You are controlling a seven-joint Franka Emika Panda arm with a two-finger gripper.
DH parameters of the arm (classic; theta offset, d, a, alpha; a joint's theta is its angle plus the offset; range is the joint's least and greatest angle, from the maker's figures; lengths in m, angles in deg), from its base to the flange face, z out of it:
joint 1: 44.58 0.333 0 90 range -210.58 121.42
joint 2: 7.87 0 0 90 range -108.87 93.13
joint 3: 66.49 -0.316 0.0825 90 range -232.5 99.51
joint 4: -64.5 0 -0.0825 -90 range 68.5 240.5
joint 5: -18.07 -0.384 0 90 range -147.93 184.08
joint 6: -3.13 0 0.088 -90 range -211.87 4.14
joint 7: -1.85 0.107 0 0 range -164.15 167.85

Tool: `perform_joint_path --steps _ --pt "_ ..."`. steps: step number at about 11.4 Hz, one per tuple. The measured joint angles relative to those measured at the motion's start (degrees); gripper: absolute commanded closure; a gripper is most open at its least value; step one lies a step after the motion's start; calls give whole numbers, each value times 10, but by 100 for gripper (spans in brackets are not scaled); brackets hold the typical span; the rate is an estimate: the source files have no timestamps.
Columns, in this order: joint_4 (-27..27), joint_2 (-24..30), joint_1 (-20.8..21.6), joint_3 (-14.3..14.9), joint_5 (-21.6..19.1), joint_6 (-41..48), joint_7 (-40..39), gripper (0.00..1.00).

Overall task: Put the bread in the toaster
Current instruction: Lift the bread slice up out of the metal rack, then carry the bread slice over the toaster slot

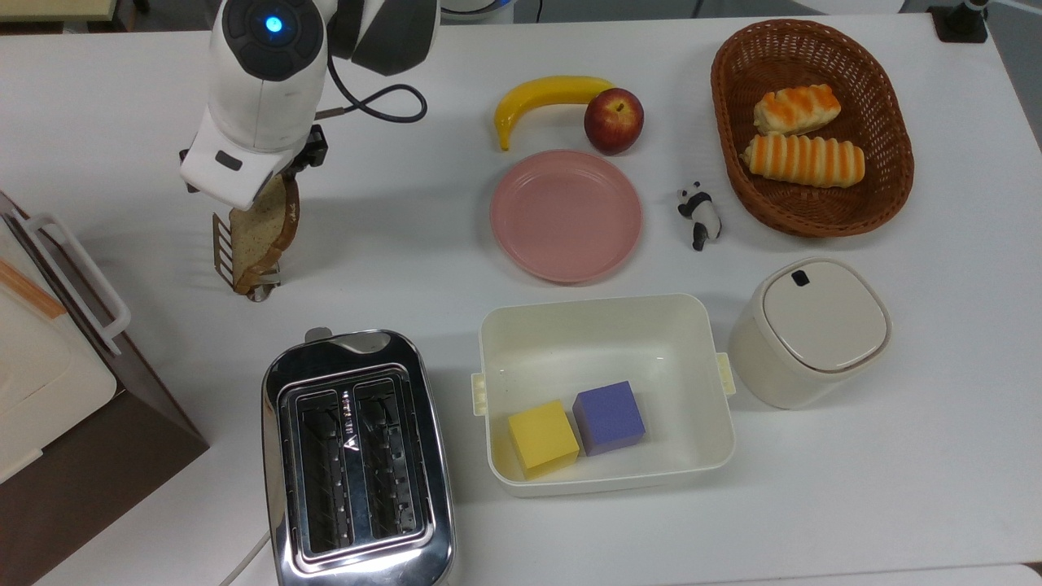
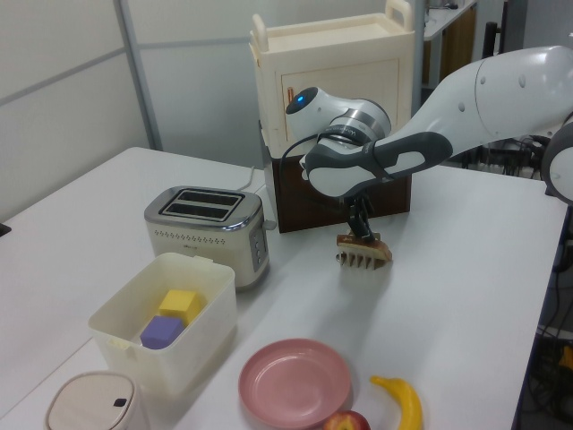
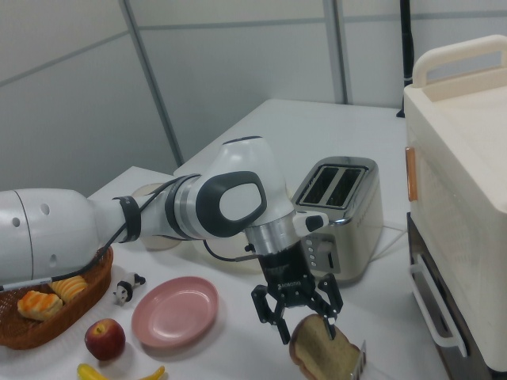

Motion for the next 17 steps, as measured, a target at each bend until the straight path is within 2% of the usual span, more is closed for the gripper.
perform_joint_path --steps 4,5,7,8,9,10,12,17 --pt "0 7 1 -5 -27 31 -5 14" --pt "2 4 1 -6 -28 31 -5 24" --pt "5 -10 1 -7 -29 17 13 59" --pt "7 -17 1 -7 -29 8 21 74" --pt "7 -20 1 -7 -29 3 23 86" --pt "6 -20 1 -7 -29 1 23 94" --pt "-10 -16 -4 -1 -29 0 20 100" --pt "-49 28 -42 4 -28 0 -16 100"
